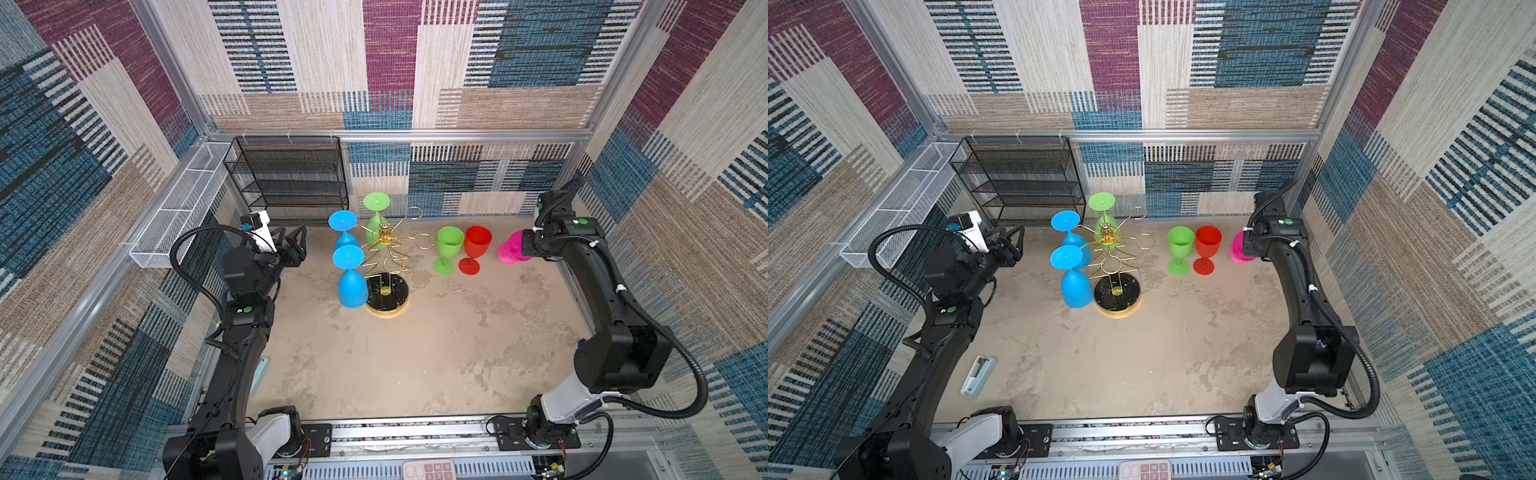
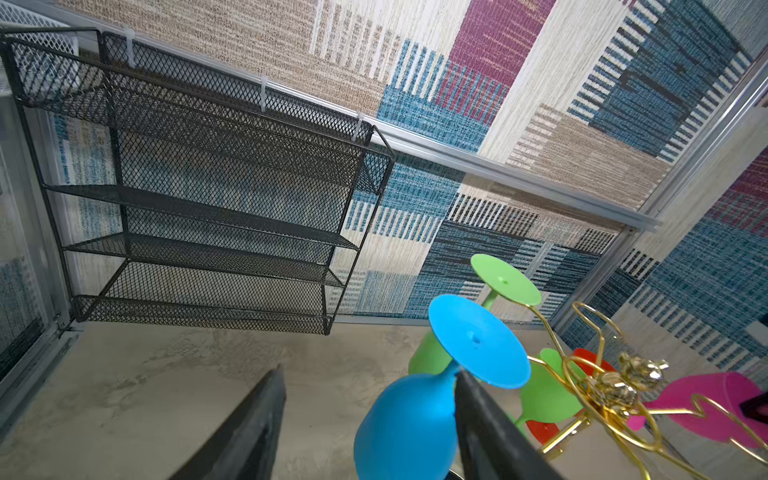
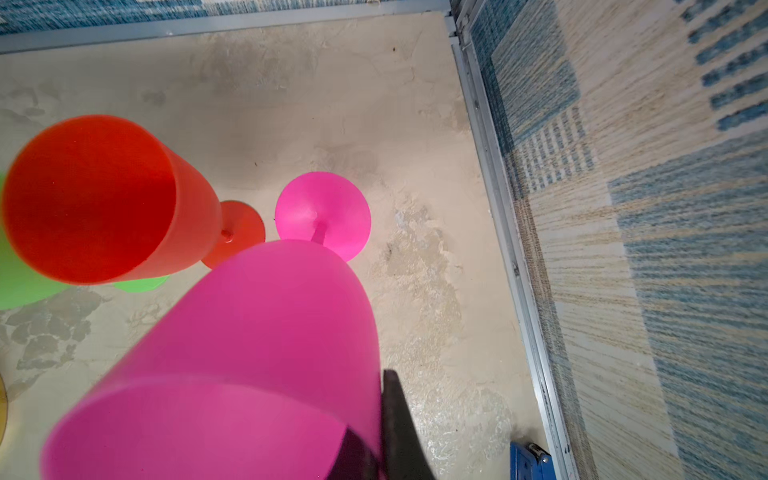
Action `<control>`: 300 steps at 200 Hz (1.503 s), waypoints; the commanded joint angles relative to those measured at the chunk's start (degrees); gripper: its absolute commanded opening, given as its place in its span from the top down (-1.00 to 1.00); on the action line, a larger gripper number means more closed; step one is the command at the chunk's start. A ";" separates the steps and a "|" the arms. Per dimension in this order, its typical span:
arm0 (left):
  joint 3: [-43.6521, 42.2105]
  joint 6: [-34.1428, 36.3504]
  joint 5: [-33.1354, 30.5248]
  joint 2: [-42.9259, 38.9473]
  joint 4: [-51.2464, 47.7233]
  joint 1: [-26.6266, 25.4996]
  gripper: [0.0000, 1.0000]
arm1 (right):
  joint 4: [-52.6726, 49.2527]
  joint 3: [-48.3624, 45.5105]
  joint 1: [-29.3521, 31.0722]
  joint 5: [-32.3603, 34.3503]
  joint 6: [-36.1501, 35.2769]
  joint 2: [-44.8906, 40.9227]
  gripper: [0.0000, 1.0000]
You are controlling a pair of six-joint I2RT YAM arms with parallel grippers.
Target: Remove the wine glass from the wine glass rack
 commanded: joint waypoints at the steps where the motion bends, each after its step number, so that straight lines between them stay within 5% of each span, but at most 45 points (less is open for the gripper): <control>1: -0.15 0.64 0.35 -0.16 -0.18 0.20 -0.34 | 0.55 1.17 -0.09 -1.47 -0.81 2.72 1.00; 125: -0.25 0.38 1.17 0.36 -0.55 0.81 -0.35 | -1.17 5.57 -0.22 -4.76 -1.80 12.09 1.00; 192: -0.25 0.28 1.35 0.35 -0.53 0.99 -0.35 | -1.96 7.48 -0.22 -4.75 -1.82 13.74 0.78; 244: -0.25 -0.55 0.03 -0.09 -0.87 1.03 -0.35 | -1.85 9.30 -0.22 -4.24 -1.13 14.01 0.34; 300: -0.70 -4.97 -3.54 -0.78 -0.87 1.15 -0.35 | 7.05 8.27 -0.27 -11.08 -0.06 6.14 -0.15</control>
